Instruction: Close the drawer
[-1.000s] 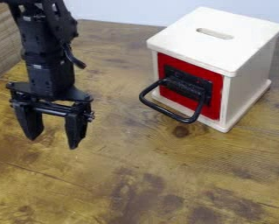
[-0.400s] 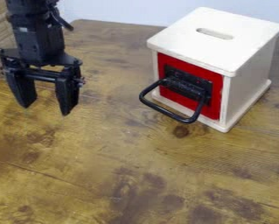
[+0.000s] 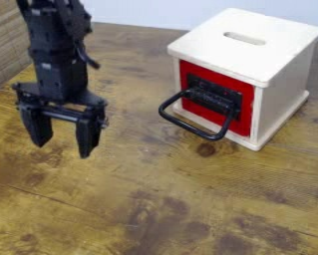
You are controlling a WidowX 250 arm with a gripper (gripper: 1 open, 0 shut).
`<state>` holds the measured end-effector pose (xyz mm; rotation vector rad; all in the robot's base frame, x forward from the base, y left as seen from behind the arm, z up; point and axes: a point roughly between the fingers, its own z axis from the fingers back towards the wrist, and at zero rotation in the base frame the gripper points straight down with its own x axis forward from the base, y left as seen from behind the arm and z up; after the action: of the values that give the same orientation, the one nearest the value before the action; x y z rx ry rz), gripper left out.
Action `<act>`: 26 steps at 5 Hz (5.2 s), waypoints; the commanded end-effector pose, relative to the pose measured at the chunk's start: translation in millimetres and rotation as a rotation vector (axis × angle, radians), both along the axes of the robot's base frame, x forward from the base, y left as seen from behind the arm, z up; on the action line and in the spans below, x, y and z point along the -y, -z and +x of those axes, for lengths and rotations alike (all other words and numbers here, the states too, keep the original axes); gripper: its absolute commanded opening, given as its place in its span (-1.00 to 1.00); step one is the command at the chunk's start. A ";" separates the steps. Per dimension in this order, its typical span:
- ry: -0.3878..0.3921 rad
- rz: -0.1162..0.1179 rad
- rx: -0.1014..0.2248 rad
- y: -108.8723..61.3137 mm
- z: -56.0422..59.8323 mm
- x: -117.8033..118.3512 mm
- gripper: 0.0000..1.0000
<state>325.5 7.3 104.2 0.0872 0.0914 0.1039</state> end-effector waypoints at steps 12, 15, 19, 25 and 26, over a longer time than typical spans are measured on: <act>-0.127 -0.114 0.053 -26.6 32.6 54.6 1.00; 0.151 -0.198 0.139 -37.1 81.2 112.9 1.00; 0.338 -0.285 0.173 4.0 118.7 94.5 1.00; 0.171 -0.303 0.253 -5.9 125.9 74.3 1.00; 0.141 -0.305 0.265 -21.8 125.0 68.0 1.00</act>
<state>441.8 -87.4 71.4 -0.2237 -0.0325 -0.0955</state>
